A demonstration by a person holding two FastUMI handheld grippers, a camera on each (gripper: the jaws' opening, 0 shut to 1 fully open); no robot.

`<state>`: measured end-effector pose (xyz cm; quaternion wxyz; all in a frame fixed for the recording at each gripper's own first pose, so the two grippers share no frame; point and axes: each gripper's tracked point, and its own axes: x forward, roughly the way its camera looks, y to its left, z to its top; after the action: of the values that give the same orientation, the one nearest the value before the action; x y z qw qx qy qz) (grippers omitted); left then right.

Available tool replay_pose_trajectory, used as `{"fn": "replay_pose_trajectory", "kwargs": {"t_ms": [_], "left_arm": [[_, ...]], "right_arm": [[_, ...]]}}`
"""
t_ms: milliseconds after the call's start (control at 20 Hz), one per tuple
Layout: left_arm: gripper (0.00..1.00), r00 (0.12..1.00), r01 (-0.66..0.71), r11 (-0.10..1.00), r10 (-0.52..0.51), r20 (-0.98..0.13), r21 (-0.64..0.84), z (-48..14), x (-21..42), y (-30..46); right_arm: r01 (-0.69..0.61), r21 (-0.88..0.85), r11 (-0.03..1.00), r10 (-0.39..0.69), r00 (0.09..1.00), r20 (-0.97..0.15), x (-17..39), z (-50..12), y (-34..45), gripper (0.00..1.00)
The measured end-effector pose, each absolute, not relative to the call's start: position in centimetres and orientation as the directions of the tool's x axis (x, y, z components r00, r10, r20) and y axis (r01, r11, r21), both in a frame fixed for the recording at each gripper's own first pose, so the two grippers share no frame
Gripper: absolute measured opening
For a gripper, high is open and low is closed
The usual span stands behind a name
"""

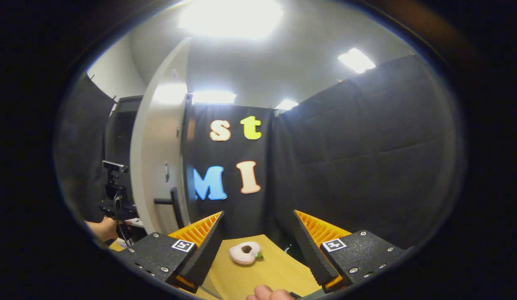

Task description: Open the cabinet door with the right hand, grasp the bottle in the cabinet with the left hand and place it on the coaster, then close the cabinet door with the right hand.

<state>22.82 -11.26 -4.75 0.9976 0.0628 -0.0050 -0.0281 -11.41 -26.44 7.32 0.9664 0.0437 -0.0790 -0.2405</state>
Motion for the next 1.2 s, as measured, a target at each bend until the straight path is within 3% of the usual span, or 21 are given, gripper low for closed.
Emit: {"fn": "replay_pose_trajectory", "kwargs": {"t_ms": [150, 200, 250, 350, 400, 450, 550, 600, 700, 1050, 1100, 1200], "left_arm": [[0.82, 0.999, 0.047, 0.993, -0.046, -0.012, 0.105, -6.1, 25.7, -10.5], [0.82, 0.999, 0.042, 0.994, -0.041, -0.009, 0.096, -6.5, 26.4, -9.9], [0.82, 0.999, 0.034, 0.995, -0.034, -0.008, 0.095, -6.6, 27.0, -9.7], [0.8, 0.999, 0.047, 0.995, -0.046, -0.015, 0.086, -7.3, 28.4, -9.6], [0.82, 0.998, 0.062, 0.994, -0.06, -0.02, 0.091, -7.6, 28.9, -10.0], [0.82, 0.997, 0.076, 0.991, -0.073, -0.028, 0.111, -7.9, 29.4, -10.2], [0.83, 0.998, 0.056, 0.988, -0.051, -0.038, 0.146, -8.4, 29.6, -10.0], [0.71, 0.999, 0.042, 0.989, -0.039, -0.025, 0.145, -8.1, 29.7, -10.0], [0.68, 0.999, 0.035, 0.99, -0.033, -0.018, 0.133, -7.9, 29.5, -9.8], [0.68, 0.998, -0.016, 0.996, 0.011, 0.057, 0.091, -3.2, 22.2, -8.5], [0.72, 0.997, -0.038, 0.995, 0.031, 0.07, 0.09, -2.6, 20.4, -8.0], [0.68, 0.993, -0.09, 0.992, 0.081, 0.09, 0.092, -1.4, 17.1, -7.3]], "right_arm": [[0.52, 0.22, 0.825, -0.539, 0.841, 0.033, -11.5, 5.0, -28.2, 0.95], [0.555, 0.228, 0.8, -0.57, 0.822, 0.0, -11.6, 4.1, -29.2, 0.92], [0.583, 0.238, 0.777, -0.597, 0.802, -0.018, -11.9, 3.6, -29.8, 0.95], [0.598, 0.277, 0.752, -0.619, 0.786, -0.017, -12.3, 3.5, -29.8, 0.95], [0.601, 0.288, 0.746, -0.624, 0.781, -0.017, -12.1, 3.4, -29.6, 0.9], [0.61, 0.285, 0.739, -0.632, 0.775, -0.022, -12.0, 3.2, -29.6, 0.95], [0.625, 0.264, 0.734, -0.641, 0.767, -0.033, -11.9, 2.6, -29.5, 0.95], [0.629, 0.253, 0.735, -0.642, 0.766, -0.038, -11.7, 2.4, -29.4, 0.95], [0.625, 0.228, 0.746, -0.634, 0.772, -0.042, -11.5, 2.0, -29.2, 0.95], [0.547, 0.262, 0.795, -0.552, 0.831, -0.059, -8.6, 0.4, -31.2, 0.95], [0.525, 0.277, 0.805, -0.531, 0.845, -0.062, -7.9, 0.1, -31.6, 0.95], [0.475, 0.291, 0.83, -0.476, 0.876, -0.074, -6.7, -0.4, -32.4, 0.94]]}}
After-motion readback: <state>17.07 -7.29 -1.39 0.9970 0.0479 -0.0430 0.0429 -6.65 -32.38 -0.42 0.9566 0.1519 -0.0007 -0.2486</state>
